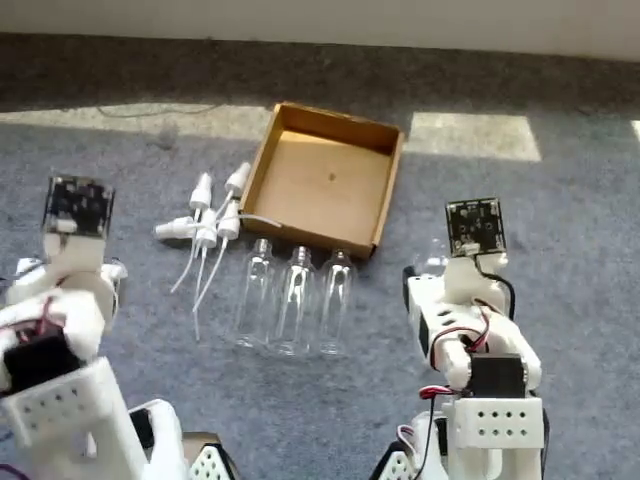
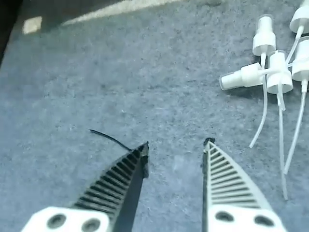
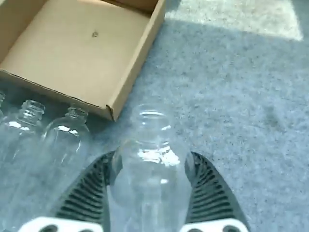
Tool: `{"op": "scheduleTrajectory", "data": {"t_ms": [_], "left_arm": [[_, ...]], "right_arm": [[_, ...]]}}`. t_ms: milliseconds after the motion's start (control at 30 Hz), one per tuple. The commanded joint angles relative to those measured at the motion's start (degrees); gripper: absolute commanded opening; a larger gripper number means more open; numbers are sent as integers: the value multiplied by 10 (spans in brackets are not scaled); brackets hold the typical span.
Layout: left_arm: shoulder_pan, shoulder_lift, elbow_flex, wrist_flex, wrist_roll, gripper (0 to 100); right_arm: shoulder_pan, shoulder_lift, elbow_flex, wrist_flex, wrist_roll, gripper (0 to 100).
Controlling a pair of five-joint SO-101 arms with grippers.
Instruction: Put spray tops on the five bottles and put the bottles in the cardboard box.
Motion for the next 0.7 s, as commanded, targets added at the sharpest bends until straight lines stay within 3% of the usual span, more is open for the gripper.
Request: {"op": "scheduleTrajectory", "data": {"t_ms": [0,133,300,467,600,667], "left_arm": [[33,259,-153,3,68,183],[83,406,-247,12,73,183],[131,495,-345,32,47,183],[135,560,-408,31,171,183],[157,613,-449,13,165,183],[174,647,-477,-10,125,183]], "right_arm": [[-7,-6,-37,4,-5,4],[-7,-6,-36,4,-4,4],[-7,-6,-35,6,-4,4],[-7,-6,-34,6,-4,4],[-7,-6,-34,7,-4,4],[-7,-6,-34,7,-4,4]]}}
